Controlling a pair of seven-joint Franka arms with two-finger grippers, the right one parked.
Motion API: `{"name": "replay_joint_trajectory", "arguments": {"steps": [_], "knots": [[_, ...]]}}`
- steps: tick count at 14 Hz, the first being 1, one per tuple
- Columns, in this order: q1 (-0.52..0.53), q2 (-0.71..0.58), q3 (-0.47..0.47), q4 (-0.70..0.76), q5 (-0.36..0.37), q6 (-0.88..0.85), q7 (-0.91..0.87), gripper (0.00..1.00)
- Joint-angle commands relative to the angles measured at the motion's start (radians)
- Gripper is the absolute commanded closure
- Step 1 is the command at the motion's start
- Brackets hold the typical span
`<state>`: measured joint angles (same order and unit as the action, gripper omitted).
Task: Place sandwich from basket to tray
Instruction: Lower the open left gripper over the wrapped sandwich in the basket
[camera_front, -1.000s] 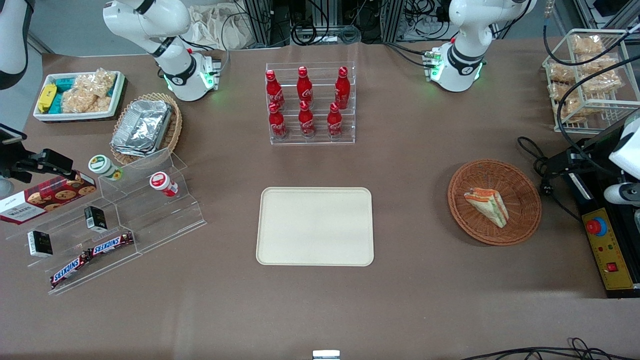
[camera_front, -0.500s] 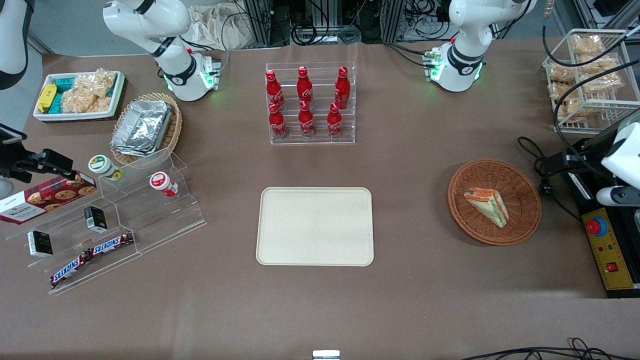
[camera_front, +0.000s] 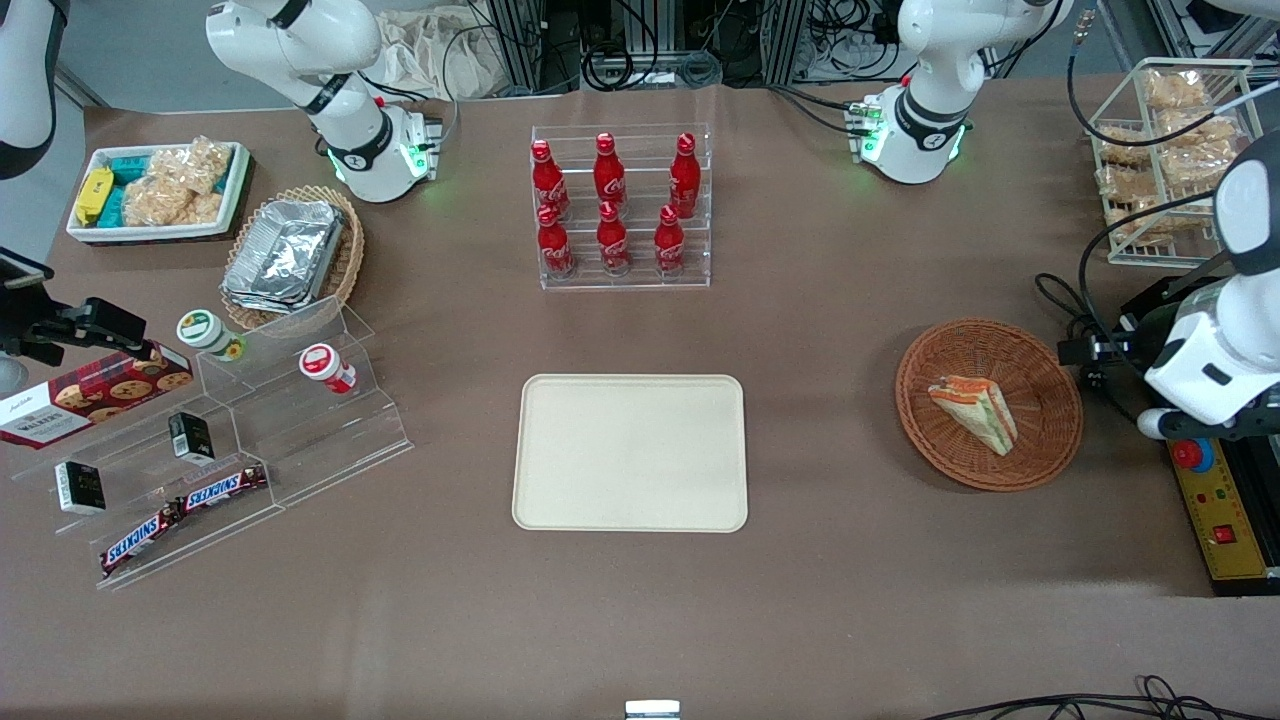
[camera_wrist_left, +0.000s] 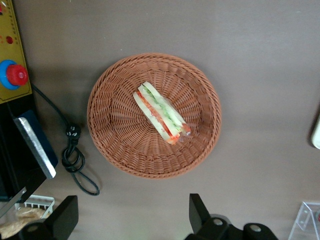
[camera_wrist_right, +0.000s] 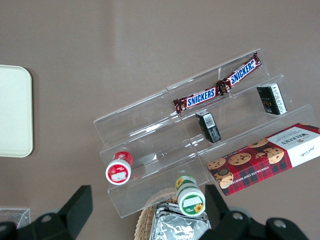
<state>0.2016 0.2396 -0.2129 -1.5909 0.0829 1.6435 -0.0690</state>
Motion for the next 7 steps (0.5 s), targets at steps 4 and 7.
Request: {"name": "replay_joint_trajectory", "arguments": {"steps": [4, 7], "knots": [[0.004, -0.046, 0.026, -0.279, -0.021, 0.270, -0.102, 0.02], [0.004, -0.028, 0.027, -0.395, -0.063, 0.483, -0.246, 0.02]]}}
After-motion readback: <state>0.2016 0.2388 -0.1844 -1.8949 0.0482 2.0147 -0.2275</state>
